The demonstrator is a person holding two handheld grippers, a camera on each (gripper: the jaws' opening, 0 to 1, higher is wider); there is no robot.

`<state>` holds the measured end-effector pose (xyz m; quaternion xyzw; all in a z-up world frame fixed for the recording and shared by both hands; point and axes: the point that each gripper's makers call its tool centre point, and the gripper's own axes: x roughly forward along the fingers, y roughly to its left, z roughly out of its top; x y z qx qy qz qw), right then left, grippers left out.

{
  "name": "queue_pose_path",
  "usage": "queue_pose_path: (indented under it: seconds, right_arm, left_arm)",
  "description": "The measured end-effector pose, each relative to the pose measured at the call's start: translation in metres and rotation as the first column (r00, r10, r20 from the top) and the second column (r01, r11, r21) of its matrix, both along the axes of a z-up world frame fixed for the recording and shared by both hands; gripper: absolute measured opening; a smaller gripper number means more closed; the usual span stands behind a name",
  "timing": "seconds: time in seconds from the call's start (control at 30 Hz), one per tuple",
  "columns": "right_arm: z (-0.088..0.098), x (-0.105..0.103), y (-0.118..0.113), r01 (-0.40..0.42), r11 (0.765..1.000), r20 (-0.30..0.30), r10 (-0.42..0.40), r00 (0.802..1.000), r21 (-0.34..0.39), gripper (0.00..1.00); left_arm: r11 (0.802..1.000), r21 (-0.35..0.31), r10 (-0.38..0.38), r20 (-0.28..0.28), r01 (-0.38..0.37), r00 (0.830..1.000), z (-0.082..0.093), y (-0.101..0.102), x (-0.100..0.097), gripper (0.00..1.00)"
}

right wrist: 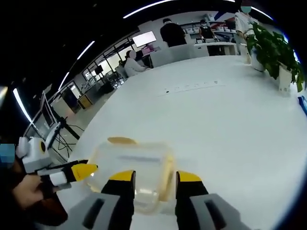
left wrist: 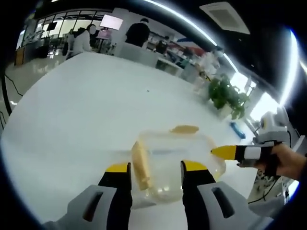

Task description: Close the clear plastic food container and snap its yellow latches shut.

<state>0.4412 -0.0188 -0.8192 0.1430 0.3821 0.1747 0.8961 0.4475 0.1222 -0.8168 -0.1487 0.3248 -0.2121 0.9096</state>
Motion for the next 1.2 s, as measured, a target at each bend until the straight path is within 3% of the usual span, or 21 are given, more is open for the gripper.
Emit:
queue_pose_path:
  seconds: [0.73,0.97,1.03,1.2]
  right_arm:
    - [-0.0003,-0.0023,0.0037,0.011,0.999,0.001,-0.011,1.0,0.035,0.27]
    - [-0.0005,-0.0013,0.0039,0.018,0.999,0.008,-0.018,1.0,0.04,0.27]
    - [-0.0005,-0.0015,0.0041,0.019,0.999,0.008,-0.019,1.0,0.041,0.27]
    - [-0.0002,-0.0015,0.0038,0.026,0.999,0.014,-0.026,1.0,0.041,0.27]
  left_arm:
    - [0.998,-0.022,0.053,0.001,-0.053,0.999,-0.0011,-0.002,0.0024,0.33]
    - [0.997,-0.043,0.071,0.004,-0.071,0.997,-0.0013,-0.0007,0.0028,0.32]
    - [0.993,-0.079,0.092,-0.014,-0.093,0.996,-0.0011,0.0008,0.0035,0.3]
    - [0.994,-0.065,0.092,-0.001,-0.092,0.996,-0.001,0.0012,0.0039,0.29]
